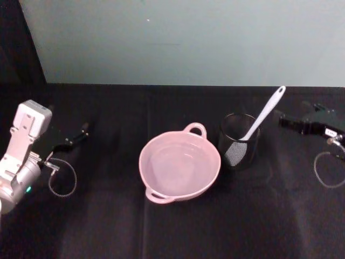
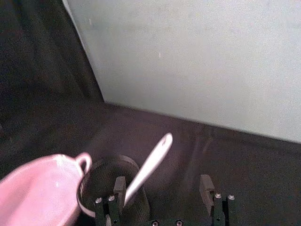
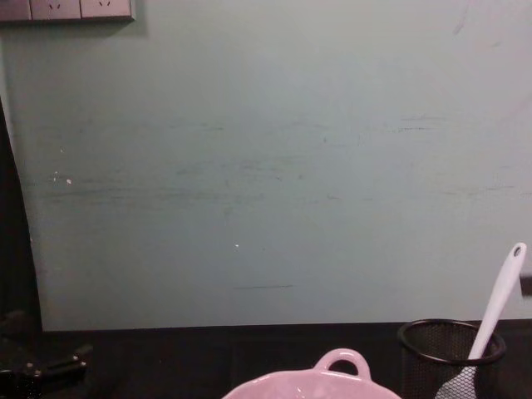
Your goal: Use the one hand to pick up the spoon and stir the clear water in the bowl.
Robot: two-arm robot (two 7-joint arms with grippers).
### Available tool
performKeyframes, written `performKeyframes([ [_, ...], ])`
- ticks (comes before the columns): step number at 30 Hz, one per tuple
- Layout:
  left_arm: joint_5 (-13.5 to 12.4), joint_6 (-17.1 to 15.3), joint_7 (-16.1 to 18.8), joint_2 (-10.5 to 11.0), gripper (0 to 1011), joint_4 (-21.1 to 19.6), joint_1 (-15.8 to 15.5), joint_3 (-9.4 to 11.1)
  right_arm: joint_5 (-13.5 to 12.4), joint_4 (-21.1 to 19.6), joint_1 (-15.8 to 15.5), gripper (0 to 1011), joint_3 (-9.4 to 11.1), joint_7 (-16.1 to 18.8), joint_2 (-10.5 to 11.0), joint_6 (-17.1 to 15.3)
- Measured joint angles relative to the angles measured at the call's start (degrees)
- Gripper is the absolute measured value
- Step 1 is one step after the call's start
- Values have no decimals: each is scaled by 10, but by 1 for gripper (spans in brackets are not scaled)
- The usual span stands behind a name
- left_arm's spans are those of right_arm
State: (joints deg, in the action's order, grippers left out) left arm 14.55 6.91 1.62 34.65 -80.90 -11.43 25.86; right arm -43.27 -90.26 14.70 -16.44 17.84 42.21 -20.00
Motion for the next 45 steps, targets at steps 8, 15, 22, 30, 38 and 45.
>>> performKeyframes([
  [8, 0, 0, 0, 0, 1011, 0, 0, 0, 53, 28, 14, 1003, -31, -16, 8, -30],
  [15, 0, 0, 0, 0, 1011, 0, 0, 0, 134, 83, 36, 1003, -52, -51, -28, 55],
  [22, 0, 0, 0, 0, 1011, 0, 0, 0, 200, 184, 67, 1003, -70, -50, -85, 216],
  [30, 0, 0, 0, 0, 1011, 0, 0, 0, 207, 270, 84, 1003, -70, -23, -125, 288],
  [38, 0, 0, 0, 0, 1011, 0, 0, 0, 202, 283, 86, 1003, -62, -23, -134, 242],
  [45, 0, 0, 0, 0, 1011, 0, 0, 0, 202, 282, 86, 1003, -62, -23, -134, 246],
])
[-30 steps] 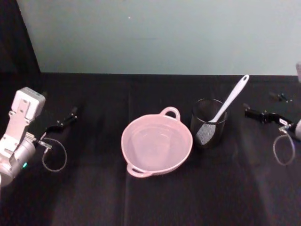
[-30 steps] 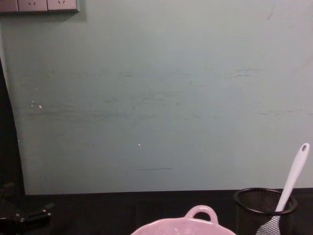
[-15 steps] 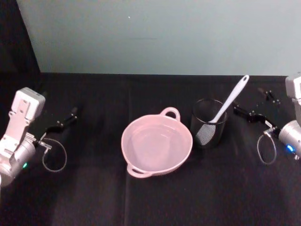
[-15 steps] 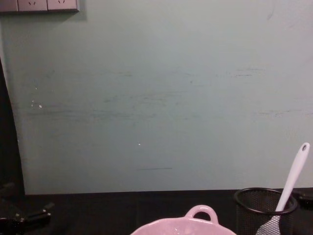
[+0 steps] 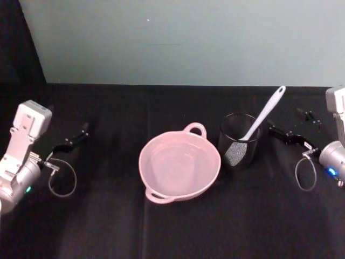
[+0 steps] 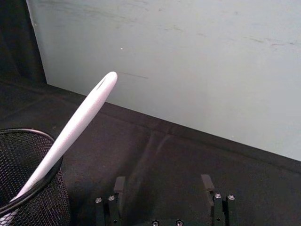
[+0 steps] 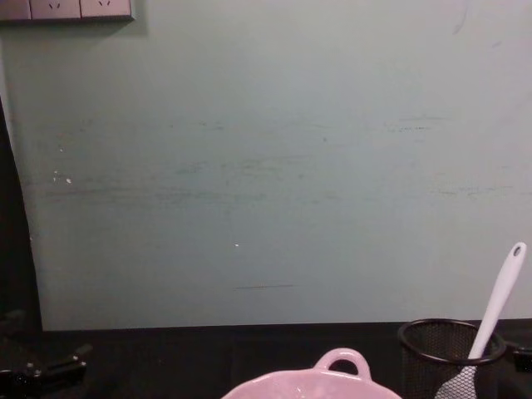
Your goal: Use the one hand to pick up the spoon and stir the clear water in the bowl.
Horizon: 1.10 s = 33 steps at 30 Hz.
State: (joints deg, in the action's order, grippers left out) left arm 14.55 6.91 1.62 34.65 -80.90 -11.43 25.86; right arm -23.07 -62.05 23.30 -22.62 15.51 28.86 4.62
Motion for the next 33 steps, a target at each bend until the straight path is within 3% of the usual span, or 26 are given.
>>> performKeyframes([
  [33, 0, 0, 0, 0, 1011, 0, 0, 0, -1, -2, -1, 1003, -1, 0, 2, 6],
])
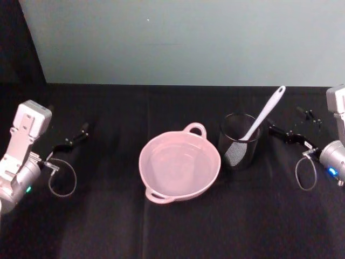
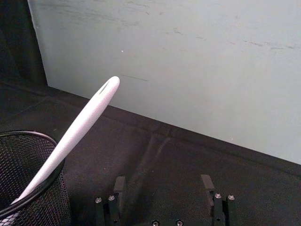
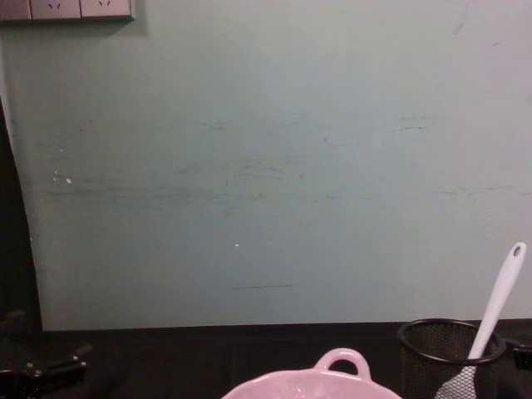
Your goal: Use the one hand to pick up the spoon and stir the clear water in the bowl.
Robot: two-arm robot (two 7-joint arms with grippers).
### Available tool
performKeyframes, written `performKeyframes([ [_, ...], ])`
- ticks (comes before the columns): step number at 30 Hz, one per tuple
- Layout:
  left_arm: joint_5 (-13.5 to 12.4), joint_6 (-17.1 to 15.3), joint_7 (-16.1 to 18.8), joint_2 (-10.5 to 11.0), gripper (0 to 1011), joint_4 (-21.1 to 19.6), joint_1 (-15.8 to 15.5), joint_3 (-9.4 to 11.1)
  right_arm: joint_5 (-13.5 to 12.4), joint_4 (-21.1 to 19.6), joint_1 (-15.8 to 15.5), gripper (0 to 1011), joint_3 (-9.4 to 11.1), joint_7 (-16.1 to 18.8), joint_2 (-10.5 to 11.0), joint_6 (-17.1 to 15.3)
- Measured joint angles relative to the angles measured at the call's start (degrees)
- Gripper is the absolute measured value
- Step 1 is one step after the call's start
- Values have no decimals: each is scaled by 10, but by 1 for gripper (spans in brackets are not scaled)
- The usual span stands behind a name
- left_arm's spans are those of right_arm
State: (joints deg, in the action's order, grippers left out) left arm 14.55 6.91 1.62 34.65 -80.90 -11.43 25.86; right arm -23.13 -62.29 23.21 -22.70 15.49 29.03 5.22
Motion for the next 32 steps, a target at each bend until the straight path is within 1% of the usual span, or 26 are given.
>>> performKeyframes([
  [32, 0, 0, 0, 0, 1011, 0, 0, 0, 0, 0, 0, 1003, 0, 0, 0, 0],
])
